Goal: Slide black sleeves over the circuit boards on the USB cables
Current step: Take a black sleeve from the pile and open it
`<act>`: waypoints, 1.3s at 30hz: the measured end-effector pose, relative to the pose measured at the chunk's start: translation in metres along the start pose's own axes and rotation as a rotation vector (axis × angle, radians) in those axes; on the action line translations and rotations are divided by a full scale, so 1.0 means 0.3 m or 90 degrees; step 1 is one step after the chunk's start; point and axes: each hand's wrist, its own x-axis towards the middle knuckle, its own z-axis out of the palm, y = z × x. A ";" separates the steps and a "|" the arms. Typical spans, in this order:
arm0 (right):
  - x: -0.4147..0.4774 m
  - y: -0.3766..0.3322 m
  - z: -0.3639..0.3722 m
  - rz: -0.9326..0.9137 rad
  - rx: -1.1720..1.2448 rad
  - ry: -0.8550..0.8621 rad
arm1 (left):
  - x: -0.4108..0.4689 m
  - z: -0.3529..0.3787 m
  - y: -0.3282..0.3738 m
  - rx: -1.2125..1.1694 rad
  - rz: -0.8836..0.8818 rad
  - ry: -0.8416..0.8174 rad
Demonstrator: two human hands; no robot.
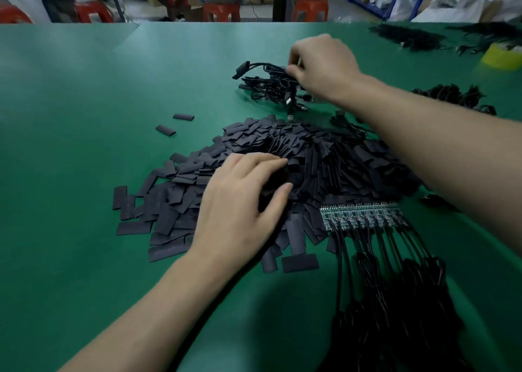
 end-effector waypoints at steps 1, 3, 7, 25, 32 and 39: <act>0.037 -0.014 0.012 -0.008 -0.015 -0.007 | -0.001 0.002 0.001 0.003 0.016 -0.009; 0.092 -0.038 0.032 -0.023 -0.049 -0.012 | -0.003 0.004 0.000 0.008 0.039 -0.020; 0.117 -0.052 0.096 -0.036 -0.106 -0.045 | -0.004 0.003 -0.003 0.011 0.044 -0.032; -0.632 0.099 -0.067 -0.137 0.077 -0.257 | -0.010 -0.004 0.029 0.042 0.045 -0.029; -0.648 0.128 -0.053 -0.163 0.087 -0.250 | -0.011 -0.003 0.030 0.028 0.058 -0.040; -0.657 0.097 -0.035 -0.086 0.316 -0.166 | -0.013 0.011 0.049 -0.068 0.046 -0.075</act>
